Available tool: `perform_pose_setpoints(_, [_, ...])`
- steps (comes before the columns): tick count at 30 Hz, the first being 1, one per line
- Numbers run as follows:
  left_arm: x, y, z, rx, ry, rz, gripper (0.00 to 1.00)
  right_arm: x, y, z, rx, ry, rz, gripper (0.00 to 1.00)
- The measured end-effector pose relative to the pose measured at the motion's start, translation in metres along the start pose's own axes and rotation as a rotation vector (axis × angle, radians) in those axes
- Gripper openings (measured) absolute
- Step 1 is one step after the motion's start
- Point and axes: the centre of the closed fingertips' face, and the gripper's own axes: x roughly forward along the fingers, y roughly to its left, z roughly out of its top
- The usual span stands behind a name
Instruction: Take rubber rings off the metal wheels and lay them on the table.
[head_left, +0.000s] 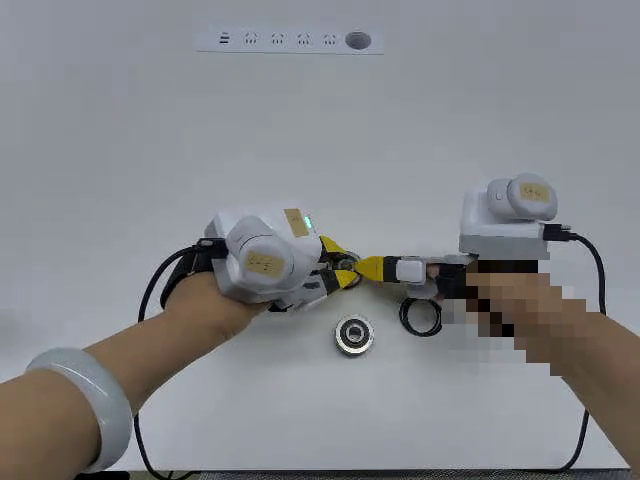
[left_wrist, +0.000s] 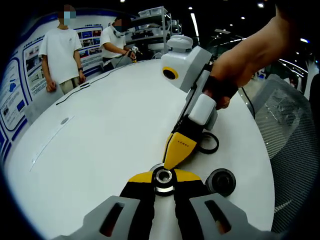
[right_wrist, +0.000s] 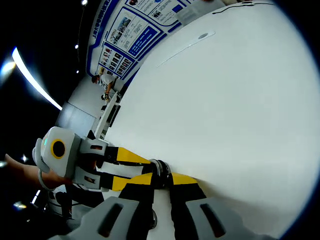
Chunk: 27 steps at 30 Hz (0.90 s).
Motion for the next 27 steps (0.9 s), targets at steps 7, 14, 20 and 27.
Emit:
perform_pose_setpoints(7, [0.0002, -0.0003, 0.0002, 0.000, -0.001, -0.002, 0.13, -0.0012, 0.0027, -0.0042, 0.072, 0.002, 0.055, 0.11])
perform_pose_setpoints(14, [0.0004, -0.0002, 0.0005, -0.003, -0.003, -0.001, 0.14, -0.0008, 0.0079, -0.0023, 0.089, -0.006, 0.072, 0.16])
perform_pose_setpoints(20, [0.0003, -0.0004, 0.0006, 0.002, -0.001, -0.002, 0.13, -0.0038, 0.0093, -0.0020, 0.086, -0.002, 0.076, 0.14])
perform_pose_setpoints(27, [0.0002, -0.0001, 0.0004, 0.000, -0.001, -0.001, 0.13, -0.0075, 0.0063, -0.0019, 0.070, -0.012, 0.066, 0.06])
